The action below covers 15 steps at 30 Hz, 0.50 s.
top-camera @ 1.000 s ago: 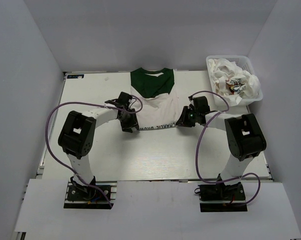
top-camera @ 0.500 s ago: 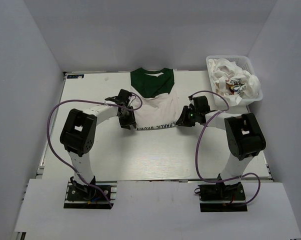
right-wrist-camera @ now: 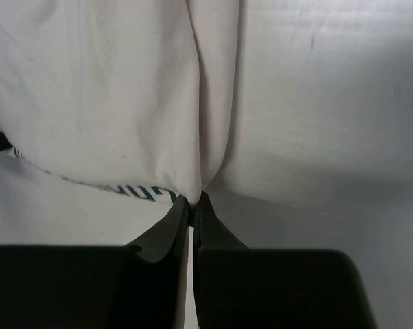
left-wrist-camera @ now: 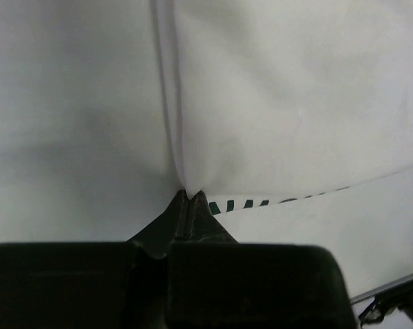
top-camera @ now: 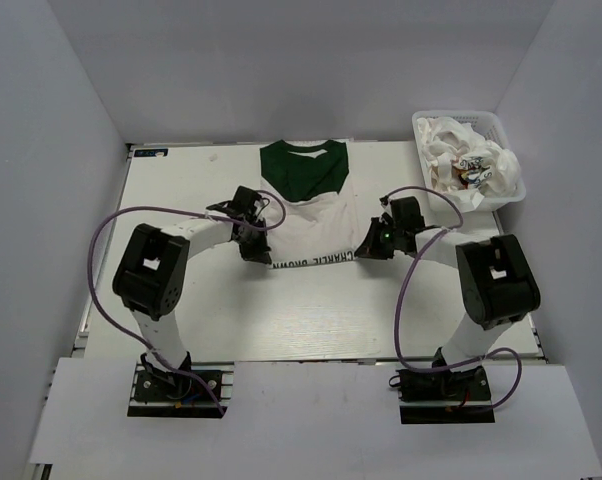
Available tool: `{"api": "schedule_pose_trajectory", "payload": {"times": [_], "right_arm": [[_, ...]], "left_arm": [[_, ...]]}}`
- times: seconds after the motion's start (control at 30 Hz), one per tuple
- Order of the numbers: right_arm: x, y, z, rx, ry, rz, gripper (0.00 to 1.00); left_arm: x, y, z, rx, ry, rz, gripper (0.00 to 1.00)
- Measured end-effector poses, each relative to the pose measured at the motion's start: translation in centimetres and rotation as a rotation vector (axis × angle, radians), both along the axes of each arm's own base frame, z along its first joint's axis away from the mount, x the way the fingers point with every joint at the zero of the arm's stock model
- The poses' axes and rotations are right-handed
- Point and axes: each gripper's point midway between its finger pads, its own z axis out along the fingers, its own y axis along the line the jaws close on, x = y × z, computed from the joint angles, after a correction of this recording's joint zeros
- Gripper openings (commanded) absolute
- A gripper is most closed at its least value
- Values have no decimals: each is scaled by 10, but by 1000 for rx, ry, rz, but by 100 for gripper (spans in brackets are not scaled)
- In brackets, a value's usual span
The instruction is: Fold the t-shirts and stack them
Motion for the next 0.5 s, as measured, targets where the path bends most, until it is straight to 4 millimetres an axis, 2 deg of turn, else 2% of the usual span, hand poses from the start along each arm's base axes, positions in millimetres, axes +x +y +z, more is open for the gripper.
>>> {"api": "schedule_pose_trajectory", "payload": {"times": [0.07,0.17,0.27,0.4,0.5], "right_arm": [[-18,-2,5,8,6,10,0],[-58,-6,20,23,9,35,0],[-90,-9,45,32,-30,57,0],[-103,-12,88,58,-130,70,0],[-103,-10,117,77,-182,86,0]], "left_arm": [[-20,4,2,-12,21,-11,0],[-62,6,12,-57,65,-44,0],[-90,2,37,-114,64,-89,0],[-103,-9,85,-217,-29,-144,0],[-104,-13,116,-268,-93,-165,0]]}}
